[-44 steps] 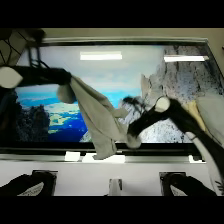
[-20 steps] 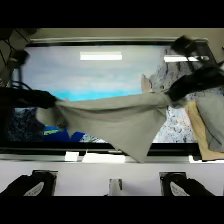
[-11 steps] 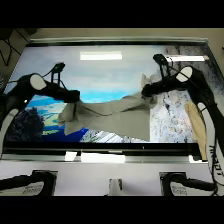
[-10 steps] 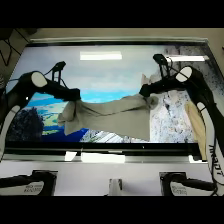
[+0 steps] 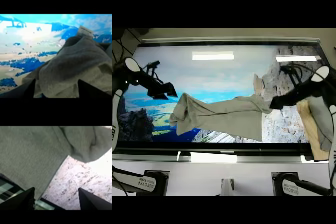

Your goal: Fold the shirts.

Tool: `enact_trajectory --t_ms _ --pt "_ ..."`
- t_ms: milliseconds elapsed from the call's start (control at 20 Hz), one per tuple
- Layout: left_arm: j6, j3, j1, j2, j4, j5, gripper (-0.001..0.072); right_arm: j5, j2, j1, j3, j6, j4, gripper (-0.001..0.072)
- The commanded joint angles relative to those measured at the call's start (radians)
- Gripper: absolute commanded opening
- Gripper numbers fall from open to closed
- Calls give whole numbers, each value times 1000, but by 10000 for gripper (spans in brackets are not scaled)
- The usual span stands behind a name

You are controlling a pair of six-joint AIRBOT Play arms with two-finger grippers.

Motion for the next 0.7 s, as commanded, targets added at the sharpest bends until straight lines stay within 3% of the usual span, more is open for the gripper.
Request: enact_trajectory --t_ms 0,100,450,650 --pt "98 -150 9 9 -150 27 602 66 82 -32 -168 -25 -34 541" --pt "110 -217 -8 21 -148 85 601 21 140 -33 -268 -22 -35 549" --pt "95 -236 101 140 -44 72 600 -30 164 -32 -422 -37 -11 560" --pt "97 -386 109 176 -94 87 600 -65 164 -32 -425 -51 -3 560"
